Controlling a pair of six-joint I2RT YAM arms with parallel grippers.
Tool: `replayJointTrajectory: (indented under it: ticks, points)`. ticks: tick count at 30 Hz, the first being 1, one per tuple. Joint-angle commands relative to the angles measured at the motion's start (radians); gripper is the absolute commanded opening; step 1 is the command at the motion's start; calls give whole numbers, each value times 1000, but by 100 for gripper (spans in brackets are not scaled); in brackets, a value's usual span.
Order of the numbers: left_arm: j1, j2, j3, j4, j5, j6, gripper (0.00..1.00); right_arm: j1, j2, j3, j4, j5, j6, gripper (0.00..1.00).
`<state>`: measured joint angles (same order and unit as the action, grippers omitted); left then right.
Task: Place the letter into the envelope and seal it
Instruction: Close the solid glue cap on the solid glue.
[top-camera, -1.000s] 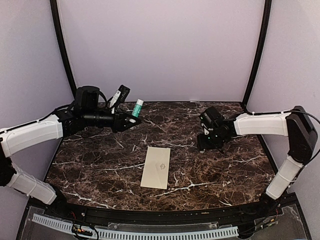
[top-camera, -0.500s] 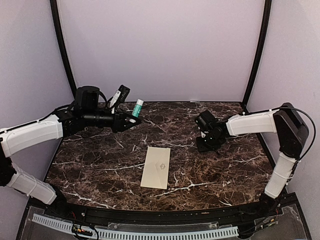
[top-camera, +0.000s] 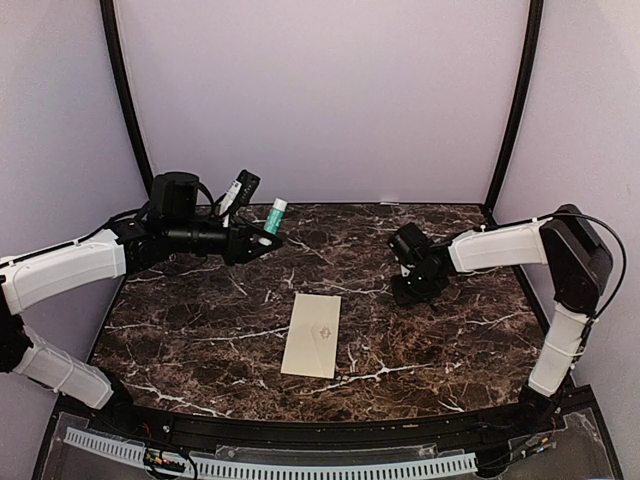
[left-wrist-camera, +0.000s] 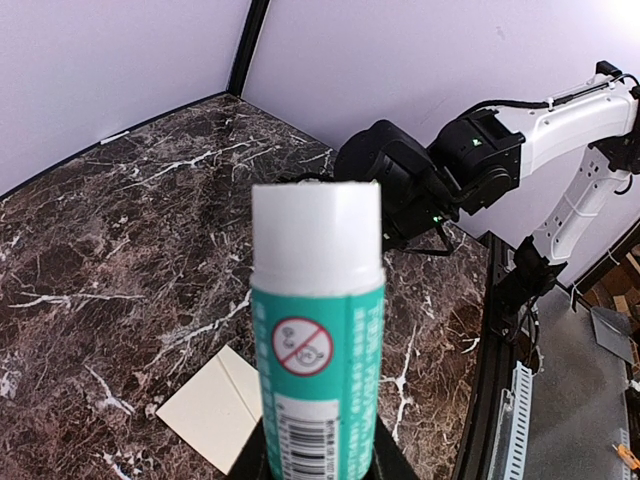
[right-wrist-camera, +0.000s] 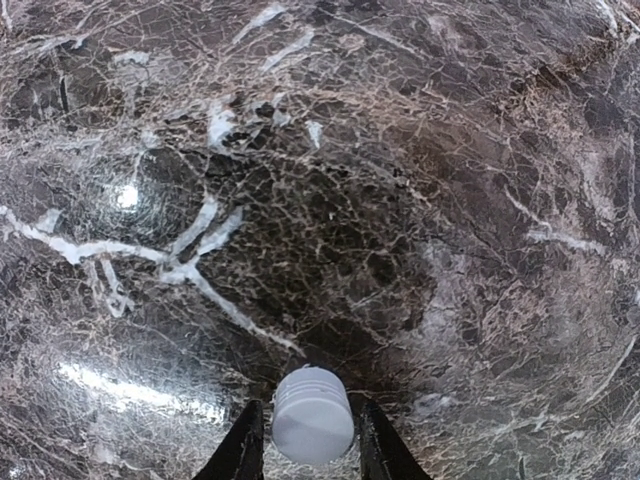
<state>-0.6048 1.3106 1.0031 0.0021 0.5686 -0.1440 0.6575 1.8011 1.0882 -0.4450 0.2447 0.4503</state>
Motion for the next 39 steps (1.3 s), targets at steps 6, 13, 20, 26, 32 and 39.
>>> replayJointTrajectory:
  ticks: [6,13,20,26,32,39]
  points:
    - [-3,-25,-6,30,25,-13,0,-6,20,23,26,31,6,25]
    - [-3,-31,-8,32,27,-16,0,-6,27,20,42,33,8,22]
    - [-2,-31,-8,34,32,-19,0,-6,39,20,56,34,8,17]
    - [-3,-32,-11,32,29,-12,0,-6,-20,11,66,24,3,11]
    - [-47,-75,-45,49,-56,25,0,-37,-232,-20,132,-178,-49,10]
    - [-139,-58,-37,36,37,98,0,-48,-396,13,154,-645,-177,11]
